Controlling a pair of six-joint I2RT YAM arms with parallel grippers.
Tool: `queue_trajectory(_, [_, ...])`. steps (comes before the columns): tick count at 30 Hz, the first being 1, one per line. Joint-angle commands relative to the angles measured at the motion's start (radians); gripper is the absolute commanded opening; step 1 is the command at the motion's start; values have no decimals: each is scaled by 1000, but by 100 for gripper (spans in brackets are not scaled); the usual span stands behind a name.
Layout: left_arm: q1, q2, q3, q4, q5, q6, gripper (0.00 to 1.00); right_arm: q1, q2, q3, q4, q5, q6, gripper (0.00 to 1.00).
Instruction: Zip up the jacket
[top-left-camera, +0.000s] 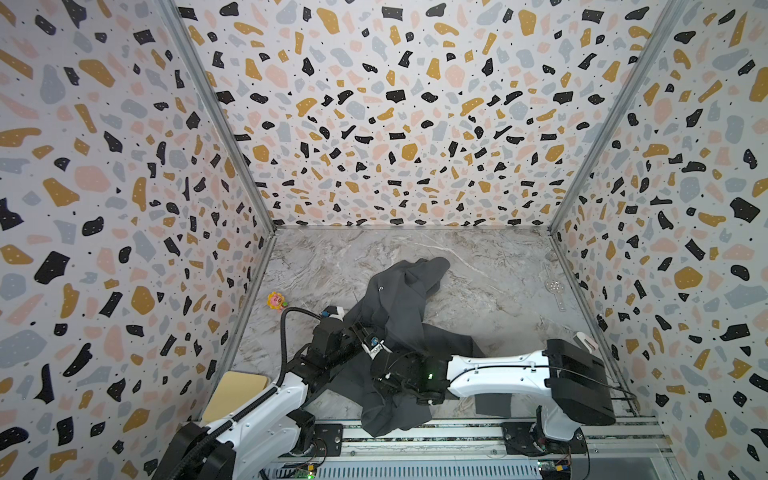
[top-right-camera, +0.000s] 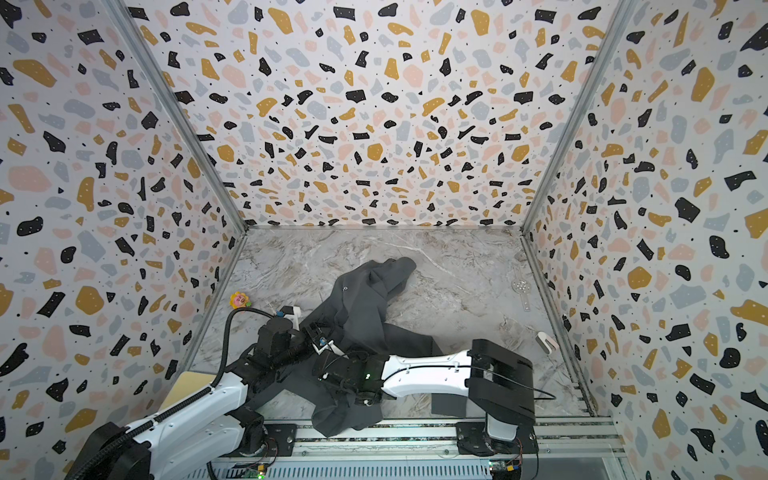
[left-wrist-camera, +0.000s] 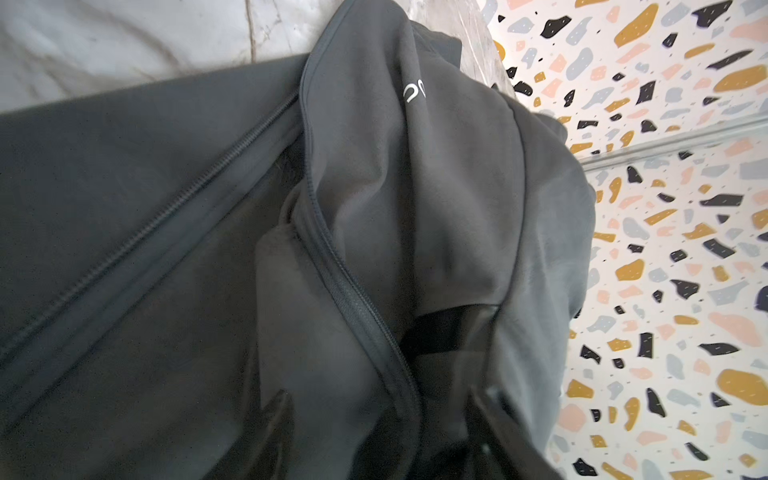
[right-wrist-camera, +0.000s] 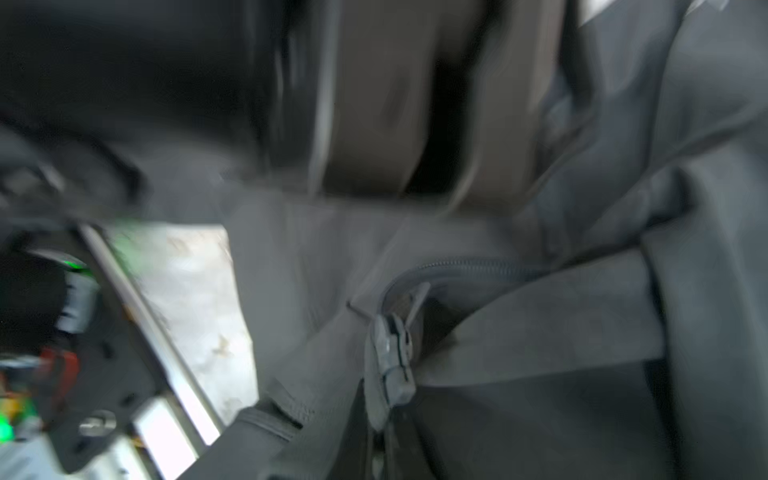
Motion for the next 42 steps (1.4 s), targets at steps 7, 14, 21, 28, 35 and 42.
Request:
queue_trajectory(7, [-32,-46,-136,239,-23,-171,43,-248,-226,-327,22,-26,95,0])
queue_trajectory(14, [-148,144,-10,302,-137,-171,42,-777,-315,-469,253,-197,-154,0])
queue_trajectory(21, [-150,389,244,250,-87,-84,60,-983,-187,-86,92,-303,-410,0])
queue_trajectory(28, [-150,374,298,191,-87,-41,70,-960,-321,-65,-25,-414,-368,8])
queue_trajectory(35, [-151,301,197,185,-93,-46,73,-953,-554,-325,69,-601,-206,36])
queue_trajectory(42, [-151,227,176,128,-127,-27,77,-1007,-682,-419,73,-638,-136,63])
